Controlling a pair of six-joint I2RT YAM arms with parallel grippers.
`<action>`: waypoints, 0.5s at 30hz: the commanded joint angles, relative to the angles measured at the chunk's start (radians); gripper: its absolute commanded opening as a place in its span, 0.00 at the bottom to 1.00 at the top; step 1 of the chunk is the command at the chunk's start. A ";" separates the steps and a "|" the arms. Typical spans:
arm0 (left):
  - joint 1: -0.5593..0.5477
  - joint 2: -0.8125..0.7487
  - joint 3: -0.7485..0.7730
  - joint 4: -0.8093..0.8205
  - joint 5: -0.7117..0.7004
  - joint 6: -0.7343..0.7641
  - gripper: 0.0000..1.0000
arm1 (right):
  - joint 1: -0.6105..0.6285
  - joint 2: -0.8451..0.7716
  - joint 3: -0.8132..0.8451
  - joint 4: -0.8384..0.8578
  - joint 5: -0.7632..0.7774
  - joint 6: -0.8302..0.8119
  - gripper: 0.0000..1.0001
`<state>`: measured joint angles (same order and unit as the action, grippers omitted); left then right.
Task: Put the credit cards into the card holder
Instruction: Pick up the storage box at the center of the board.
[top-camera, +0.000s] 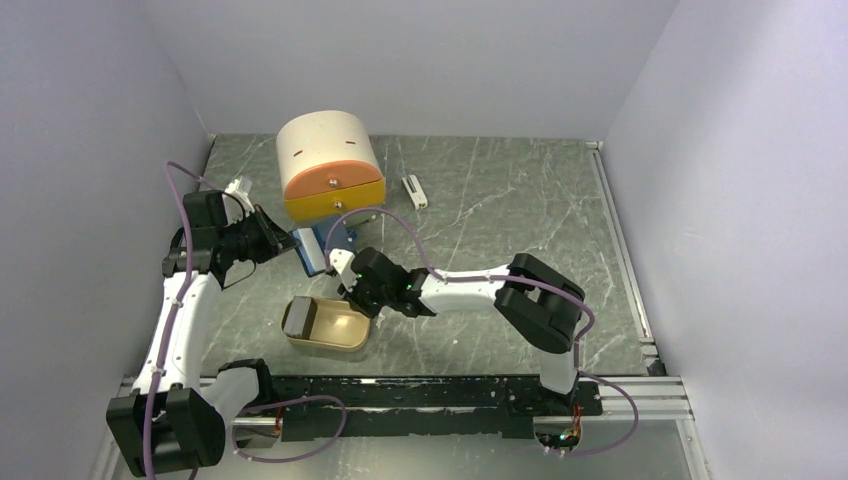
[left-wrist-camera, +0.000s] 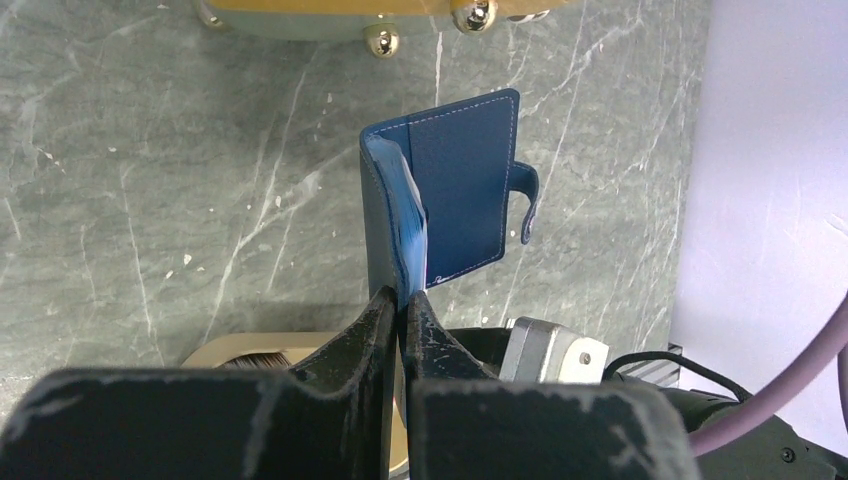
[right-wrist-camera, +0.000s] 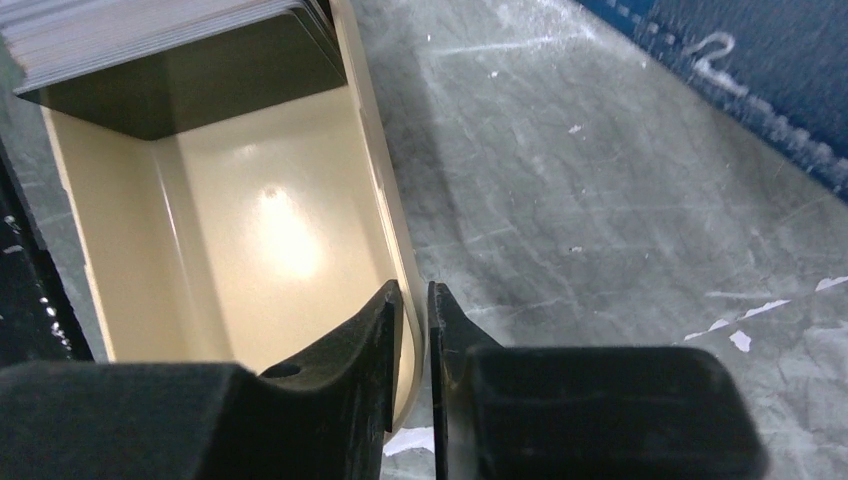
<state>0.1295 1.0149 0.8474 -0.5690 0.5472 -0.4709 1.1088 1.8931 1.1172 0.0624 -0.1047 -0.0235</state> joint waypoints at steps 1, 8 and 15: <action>0.010 -0.022 -0.005 0.025 0.054 0.025 0.09 | 0.007 -0.038 -0.038 0.009 0.024 0.016 0.14; 0.010 -0.027 0.027 -0.002 0.070 0.069 0.09 | 0.007 -0.125 -0.100 -0.026 0.050 0.079 0.03; 0.010 -0.032 0.026 0.006 0.086 0.066 0.09 | 0.005 -0.222 -0.157 -0.134 0.138 0.145 0.00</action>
<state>0.1295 1.0027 0.8478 -0.5732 0.5892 -0.4171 1.1141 1.7500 0.9962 -0.0151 -0.0345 0.0597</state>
